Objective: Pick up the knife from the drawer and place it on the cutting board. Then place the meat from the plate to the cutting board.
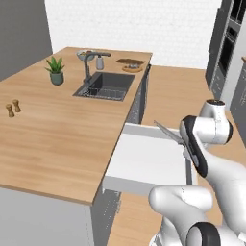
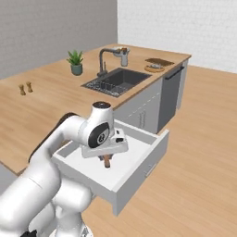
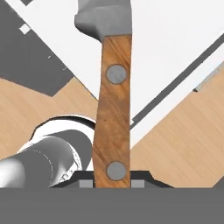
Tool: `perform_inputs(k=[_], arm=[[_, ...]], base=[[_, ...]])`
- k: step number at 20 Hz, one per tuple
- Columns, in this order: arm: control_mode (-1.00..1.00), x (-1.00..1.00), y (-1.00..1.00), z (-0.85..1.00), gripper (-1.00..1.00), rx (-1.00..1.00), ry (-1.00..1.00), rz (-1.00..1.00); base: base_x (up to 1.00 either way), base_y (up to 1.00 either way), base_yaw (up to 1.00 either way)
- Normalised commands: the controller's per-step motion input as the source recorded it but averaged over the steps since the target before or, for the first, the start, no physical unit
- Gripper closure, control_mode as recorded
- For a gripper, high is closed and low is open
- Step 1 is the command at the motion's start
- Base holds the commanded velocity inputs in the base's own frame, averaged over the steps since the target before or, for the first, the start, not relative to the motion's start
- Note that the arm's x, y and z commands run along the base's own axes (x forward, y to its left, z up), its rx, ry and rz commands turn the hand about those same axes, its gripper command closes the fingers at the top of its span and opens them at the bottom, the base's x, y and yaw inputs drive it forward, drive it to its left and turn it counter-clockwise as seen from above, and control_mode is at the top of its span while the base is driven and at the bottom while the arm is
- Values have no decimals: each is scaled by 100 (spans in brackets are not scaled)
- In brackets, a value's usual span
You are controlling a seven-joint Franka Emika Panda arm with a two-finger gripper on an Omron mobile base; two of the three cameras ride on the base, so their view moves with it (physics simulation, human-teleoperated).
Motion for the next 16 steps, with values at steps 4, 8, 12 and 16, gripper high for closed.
perform_inputs(k=[4, 8, 12, 16], arm=[[100, 0, 0, 0, 100, 0, 0, 0], [100, 0, 0, 0, 100, 0, 0, 0], [100, 0, 0, 0, 100, 0, 0, 0], [100, 0, 0, 0, 100, 0, 0, 0]], base=[[-87, -67, -5], [-42, -99, -1], [18, -100, 0], [79, -89, 0]])
